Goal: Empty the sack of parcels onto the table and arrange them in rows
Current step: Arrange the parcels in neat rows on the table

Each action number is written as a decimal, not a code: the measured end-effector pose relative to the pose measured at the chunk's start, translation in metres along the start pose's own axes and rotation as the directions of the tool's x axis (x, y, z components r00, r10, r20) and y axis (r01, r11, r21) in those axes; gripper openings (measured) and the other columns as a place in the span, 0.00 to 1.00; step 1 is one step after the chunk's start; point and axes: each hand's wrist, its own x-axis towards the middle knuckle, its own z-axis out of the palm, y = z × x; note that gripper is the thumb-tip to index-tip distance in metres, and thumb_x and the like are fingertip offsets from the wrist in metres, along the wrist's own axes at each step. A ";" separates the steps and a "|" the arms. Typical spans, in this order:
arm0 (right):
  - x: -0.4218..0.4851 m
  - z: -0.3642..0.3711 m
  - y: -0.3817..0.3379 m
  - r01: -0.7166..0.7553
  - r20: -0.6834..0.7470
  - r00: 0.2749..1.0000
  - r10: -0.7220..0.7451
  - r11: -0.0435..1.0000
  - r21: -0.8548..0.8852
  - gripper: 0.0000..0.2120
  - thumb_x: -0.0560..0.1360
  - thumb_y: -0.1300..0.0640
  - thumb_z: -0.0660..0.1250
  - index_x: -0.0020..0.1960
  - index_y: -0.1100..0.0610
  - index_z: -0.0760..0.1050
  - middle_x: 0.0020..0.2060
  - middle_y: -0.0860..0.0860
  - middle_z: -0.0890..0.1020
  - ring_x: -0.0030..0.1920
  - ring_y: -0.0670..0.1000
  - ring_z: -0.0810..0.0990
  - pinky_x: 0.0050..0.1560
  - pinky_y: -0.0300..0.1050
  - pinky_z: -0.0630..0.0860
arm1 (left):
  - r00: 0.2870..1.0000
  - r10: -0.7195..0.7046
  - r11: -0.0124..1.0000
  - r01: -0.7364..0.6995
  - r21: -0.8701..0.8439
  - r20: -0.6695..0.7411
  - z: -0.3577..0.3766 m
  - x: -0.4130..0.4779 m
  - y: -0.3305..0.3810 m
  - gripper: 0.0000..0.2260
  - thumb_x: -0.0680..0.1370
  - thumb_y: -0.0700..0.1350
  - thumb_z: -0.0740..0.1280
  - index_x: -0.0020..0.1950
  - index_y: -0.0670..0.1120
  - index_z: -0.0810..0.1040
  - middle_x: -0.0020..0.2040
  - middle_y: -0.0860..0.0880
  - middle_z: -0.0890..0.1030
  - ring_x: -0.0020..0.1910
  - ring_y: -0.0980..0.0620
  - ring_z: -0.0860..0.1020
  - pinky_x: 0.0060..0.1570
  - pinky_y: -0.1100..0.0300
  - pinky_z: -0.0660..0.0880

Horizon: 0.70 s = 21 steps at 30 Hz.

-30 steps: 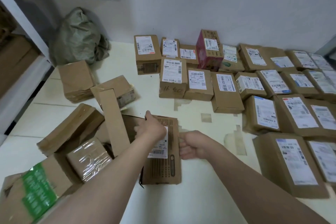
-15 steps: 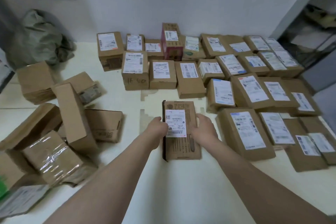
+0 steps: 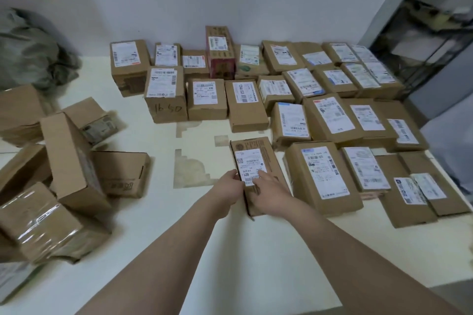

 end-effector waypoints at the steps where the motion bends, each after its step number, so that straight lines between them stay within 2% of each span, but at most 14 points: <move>1: 0.001 -0.001 -0.003 -0.001 0.012 1.000 0.001 1.000 -0.009 0.24 0.81 0.48 0.56 0.76 0.54 0.62 0.80 0.49 0.48 0.78 0.54 0.46 0.76 0.48 0.53 | 1.000 0.013 1.000 -0.013 0.017 0.010 -0.004 -0.003 0.003 0.19 0.82 0.34 0.56 0.74 0.44 0.66 0.57 0.57 0.76 0.50 0.58 0.72 0.47 0.64 0.68; 3: 0.004 -0.002 -0.010 -0.016 0.021 1.000 0.017 1.000 -0.023 0.26 0.81 0.48 0.56 0.77 0.56 0.59 0.80 0.50 0.46 0.79 0.54 0.43 0.76 0.48 0.50 | 1.000 0.012 0.999 -0.012 0.048 0.002 -0.014 0.000 0.002 0.23 0.82 0.36 0.58 0.77 0.44 0.60 0.71 0.52 0.70 0.62 0.55 0.71 0.56 0.65 0.64; 5: 0.008 -0.003 -0.019 -0.052 0.032 0.998 0.054 0.998 -0.040 0.29 0.81 0.46 0.56 0.78 0.57 0.56 0.80 0.51 0.43 0.79 0.54 0.41 0.77 0.49 0.48 | 0.999 0.016 0.995 -0.012 0.099 -0.043 -0.028 0.005 0.001 0.26 0.82 0.39 0.59 0.79 0.46 0.56 0.77 0.50 0.63 0.72 0.50 0.67 0.62 0.61 0.63; 7: 0.014 -0.005 -0.032 -0.105 0.010 0.994 0.105 0.993 -0.051 0.30 0.81 0.45 0.55 0.78 0.58 0.57 0.80 0.52 0.44 0.79 0.54 0.41 0.77 0.50 0.49 | 0.987 0.078 0.982 -0.052 0.183 -0.138 -0.046 0.009 0.000 0.25 0.81 0.40 0.58 0.79 0.48 0.57 0.76 0.49 0.65 0.70 0.47 0.70 0.62 0.59 0.69; 9: 0.022 -0.008 -0.053 -0.124 -0.070 0.990 0.120 0.991 -0.059 0.27 0.82 0.47 0.55 0.77 0.58 0.59 0.79 0.53 0.49 0.78 0.56 0.45 0.76 0.51 0.52 | 0.944 0.187 0.942 -0.095 0.321 -0.270 -0.069 0.004 0.009 0.24 0.80 0.41 0.58 0.77 0.49 0.61 0.72 0.47 0.69 0.65 0.45 0.73 0.58 0.56 0.74; 10: 0.025 -0.010 -0.068 -0.109 -0.114 0.988 0.103 0.993 -0.048 0.26 0.82 0.49 0.55 0.76 0.58 0.61 0.78 0.54 0.53 0.77 0.57 0.49 0.75 0.51 0.55 | 0.905 0.261 0.902 -0.103 0.419 -0.338 -0.084 0.000 0.015 0.24 0.79 0.41 0.58 0.76 0.48 0.63 0.71 0.46 0.70 0.67 0.44 0.70 0.61 0.55 0.72; 12: 0.031 -0.015 -0.107 -0.037 -0.155 0.987 0.043 0.998 0.041 0.23 0.81 0.50 0.57 0.74 0.57 0.64 0.75 0.55 0.62 0.74 0.58 0.60 0.71 0.48 0.62 | 0.805 0.389 0.822 -0.085 0.563 -0.447 -0.120 -0.013 0.026 0.23 0.79 0.42 0.59 0.75 0.47 0.64 0.73 0.44 0.68 0.73 0.44 0.62 0.71 0.55 0.60; 14: 0.034 -0.018 -0.154 0.065 -0.130 0.991 -0.040 0.979 0.195 0.22 0.81 0.50 0.59 0.73 0.56 0.67 0.71 0.53 0.70 0.70 0.55 0.68 0.67 0.45 0.67 | 0.676 0.472 0.790 -0.038 0.613 -0.566 -0.163 -0.028 0.034 0.24 0.79 0.43 0.61 0.75 0.47 0.64 0.75 0.42 0.63 0.75 0.43 0.56 0.74 0.53 0.52; 16: 0.032 -0.016 -0.201 0.158 -0.079 0.987 -0.139 0.918 0.364 0.23 0.80 0.49 0.61 0.73 0.55 0.67 0.67 0.51 0.74 0.66 0.52 0.73 0.66 0.45 0.69 | 0.503 0.489 0.814 0.030 0.580 -0.713 -0.204 -0.043 0.037 0.24 0.79 0.45 0.62 0.75 0.47 0.63 0.76 0.42 0.60 0.76 0.42 0.55 0.74 0.50 0.52; 17: 0.029 -0.014 -0.224 0.194 -0.052 0.980 -0.191 0.877 0.440 0.25 0.80 0.47 0.62 0.73 0.55 0.67 0.66 0.50 0.75 0.64 0.51 0.75 0.66 0.46 0.71 | 0.435 0.444 0.849 0.073 0.523 -0.783 -0.223 -0.052 0.039 0.24 0.80 0.47 0.61 0.75 0.47 0.63 0.76 0.41 0.59 0.75 0.42 0.55 0.74 0.48 0.54; 18: 0.026 -0.010 -0.244 0.219 -0.021 0.970 -0.241 0.837 0.501 0.27 0.79 0.45 0.63 0.74 0.54 0.65 0.64 0.49 0.76 0.62 0.50 0.76 0.64 0.47 0.73 | 0.392 0.342 0.902 0.118 0.415 -0.854 -0.243 -0.056 0.038 0.23 0.81 0.49 0.60 0.76 0.46 0.62 0.76 0.41 0.59 0.75 0.40 0.56 0.73 0.45 0.56; 19: 0.022 -0.007 -0.262 0.236 0.011 0.958 -0.287 0.806 0.542 0.29 0.78 0.44 0.64 0.75 0.53 0.63 0.64 0.48 0.76 0.61 0.49 0.76 0.62 0.46 0.74 | 0.396 0.197 0.953 0.139 0.270 -0.897 -0.263 -0.053 0.036 0.23 0.82 0.51 0.57 0.76 0.45 0.61 0.76 0.40 0.59 0.74 0.39 0.58 0.71 0.43 0.59; 20: 0.020 -0.002 -0.278 0.248 0.041 0.945 -0.325 0.791 0.559 0.32 0.77 0.42 0.66 0.76 0.52 0.60 0.65 0.47 0.75 0.60 0.48 0.76 0.59 0.43 0.74 | 0.463 0.029 0.985 0.136 0.103 -0.886 -0.280 -0.049 0.032 0.24 0.83 0.54 0.53 0.76 0.44 0.61 0.75 0.39 0.61 0.72 0.38 0.61 0.69 0.42 0.62; 21: 0.018 0.003 -0.291 0.258 0.064 0.935 -0.349 0.791 0.555 0.35 0.75 0.42 0.67 0.76 0.51 0.57 0.66 0.48 0.74 0.60 0.48 0.75 0.58 0.42 0.74 | 0.563 -0.104 0.993 0.111 -0.050 -0.820 -0.293 -0.047 0.028 0.27 0.82 0.58 0.49 0.75 0.43 0.63 0.73 0.39 0.65 0.69 0.37 0.67 0.67 0.42 0.67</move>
